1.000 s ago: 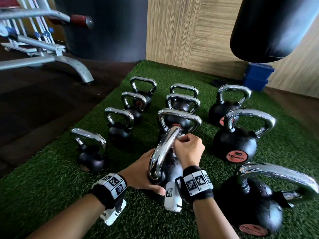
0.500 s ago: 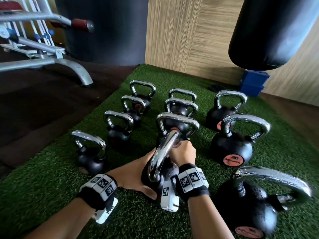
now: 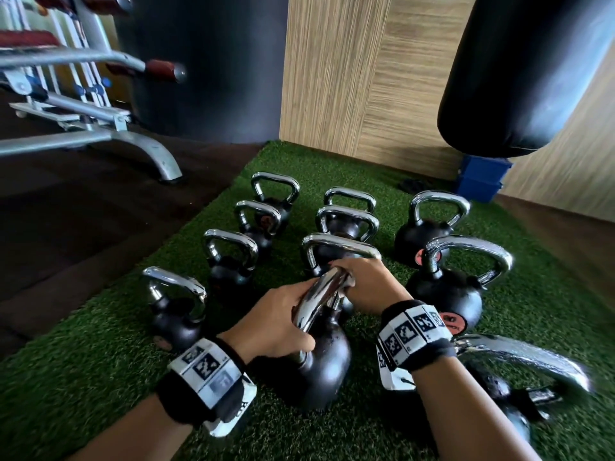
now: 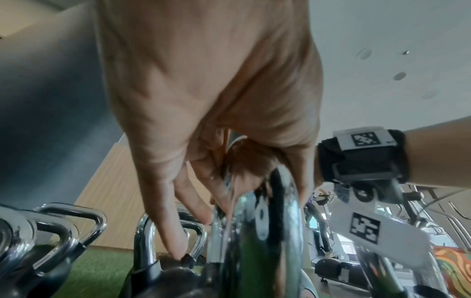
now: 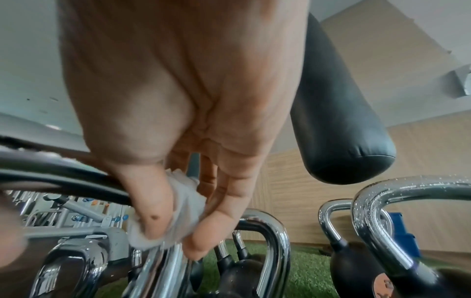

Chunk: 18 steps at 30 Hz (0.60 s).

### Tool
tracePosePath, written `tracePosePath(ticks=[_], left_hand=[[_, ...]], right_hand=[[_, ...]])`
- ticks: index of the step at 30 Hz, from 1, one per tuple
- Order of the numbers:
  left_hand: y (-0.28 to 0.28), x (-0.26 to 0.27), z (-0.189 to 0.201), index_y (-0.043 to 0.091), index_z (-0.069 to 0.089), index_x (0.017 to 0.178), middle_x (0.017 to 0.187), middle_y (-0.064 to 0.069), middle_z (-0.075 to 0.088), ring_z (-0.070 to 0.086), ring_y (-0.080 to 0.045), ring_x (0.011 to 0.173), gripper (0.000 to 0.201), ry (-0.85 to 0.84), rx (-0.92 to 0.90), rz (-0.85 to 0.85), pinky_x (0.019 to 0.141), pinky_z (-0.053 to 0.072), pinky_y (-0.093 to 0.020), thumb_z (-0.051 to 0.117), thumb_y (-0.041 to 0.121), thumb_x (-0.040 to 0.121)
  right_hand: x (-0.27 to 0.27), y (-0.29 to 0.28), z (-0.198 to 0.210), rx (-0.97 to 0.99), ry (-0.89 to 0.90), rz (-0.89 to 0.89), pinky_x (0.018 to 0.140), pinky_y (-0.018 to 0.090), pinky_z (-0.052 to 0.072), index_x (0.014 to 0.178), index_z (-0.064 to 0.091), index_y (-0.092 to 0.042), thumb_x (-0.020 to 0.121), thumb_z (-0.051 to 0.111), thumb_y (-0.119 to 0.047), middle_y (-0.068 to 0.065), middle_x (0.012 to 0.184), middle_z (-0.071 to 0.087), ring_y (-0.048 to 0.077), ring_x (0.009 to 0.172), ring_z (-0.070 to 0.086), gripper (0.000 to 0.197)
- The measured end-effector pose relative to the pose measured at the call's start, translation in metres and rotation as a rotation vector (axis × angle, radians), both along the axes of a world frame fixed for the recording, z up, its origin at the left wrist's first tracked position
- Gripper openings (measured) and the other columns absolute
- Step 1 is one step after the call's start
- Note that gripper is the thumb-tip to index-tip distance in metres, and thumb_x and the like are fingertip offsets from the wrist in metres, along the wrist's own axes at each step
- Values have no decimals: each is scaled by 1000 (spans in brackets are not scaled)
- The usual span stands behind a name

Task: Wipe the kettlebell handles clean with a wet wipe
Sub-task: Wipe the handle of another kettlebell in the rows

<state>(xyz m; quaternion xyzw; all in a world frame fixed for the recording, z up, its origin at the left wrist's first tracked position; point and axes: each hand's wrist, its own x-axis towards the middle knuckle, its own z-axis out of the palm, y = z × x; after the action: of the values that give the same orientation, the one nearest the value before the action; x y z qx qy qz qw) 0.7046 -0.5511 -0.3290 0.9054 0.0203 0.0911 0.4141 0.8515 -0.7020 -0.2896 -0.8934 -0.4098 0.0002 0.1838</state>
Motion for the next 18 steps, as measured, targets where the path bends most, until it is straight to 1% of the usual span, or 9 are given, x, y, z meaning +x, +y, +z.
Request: tracePosePath(ticks=[3, 5, 6, 7, 9, 10, 12, 15, 18], left_hand=[[21, 9, 16, 48, 45, 147, 122, 16, 63, 61, -5, 109, 99, 133, 133, -76, 93, 52, -24, 85, 12, 65], [36, 20, 30, 45, 40, 151, 122, 10, 54, 55, -11, 115, 102, 228, 320, -148, 96, 47, -24, 89, 17, 67], [42, 27, 36, 43, 39, 152, 120, 9, 51, 51, -10, 115, 102, 255, 417, -198, 94, 42, -17, 91, 18, 67], [46, 35, 43, 42, 41, 151, 115, 13, 48, 47, -7, 111, 102, 273, 487, -247, 85, 36, -7, 92, 19, 66], [52, 49, 54, 41, 47, 147, 104, 23, 42, 42, -1, 103, 100, 314, 557, -315, 74, 33, -3, 95, 20, 63], [53, 55, 59, 39, 51, 145, 101, 24, 41, 43, -2, 101, 97, 324, 582, -346, 74, 34, -6, 96, 19, 62], [53, 65, 64, 34, 58, 140, 98, 21, 42, 49, -6, 100, 89, 321, 639, -403, 76, 39, -20, 95, 14, 62], [52, 69, 62, 30, 59, 137, 99, 19, 44, 47, -4, 98, 83, 298, 701, -405, 74, 34, -21, 93, 13, 64], [50, 63, 61, 32, 57, 138, 103, 13, 48, 53, -11, 100, 80, 291, 732, -357, 79, 39, -28, 92, 18, 67]], right_hand=[[-7, -12, 5, -58, 5, -50, 93, 32, 54, 111, 73, -24, 83, 62, -20, 2, 102, 75, 22, 101, 68, 31], [-15, -23, 6, -67, 15, -94, 88, 31, 55, 104, 73, -20, 81, 62, -22, 6, 98, 75, 26, 99, 69, 25], [-21, -29, 7, -66, 19, -114, 84, 32, 56, 95, 72, -18, 81, 62, -24, 7, 93, 74, 28, 95, 69, 18], [-27, -34, 6, -63, 24, -134, 80, 32, 55, 88, 70, -18, 81, 62, -25, 8, 89, 73, 29, 92, 69, 13], [-40, -44, 3, -42, 37, -170, 73, 32, 54, 83, 68, -16, 80, 62, -27, 8, 85, 71, 29, 87, 68, 13], [-47, -47, 1, -25, 46, -191, 70, 31, 53, 82, 67, -15, 79, 61, -27, 8, 85, 71, 28, 86, 68, 13], [-59, -51, -5, 4, 53, -232, 68, 30, 52, 84, 66, -13, 79, 62, -25, 7, 85, 70, 27, 85, 68, 15], [-71, -51, -10, 60, 46, -280, 70, 33, 54, 88, 68, -11, 79, 61, -21, 7, 85, 70, 29, 84, 68, 15], [-77, -49, -11, 110, 47, -308, 70, 35, 55, 86, 68, -12, 77, 60, -19, 7, 82, 70, 31, 81, 68, 15]])
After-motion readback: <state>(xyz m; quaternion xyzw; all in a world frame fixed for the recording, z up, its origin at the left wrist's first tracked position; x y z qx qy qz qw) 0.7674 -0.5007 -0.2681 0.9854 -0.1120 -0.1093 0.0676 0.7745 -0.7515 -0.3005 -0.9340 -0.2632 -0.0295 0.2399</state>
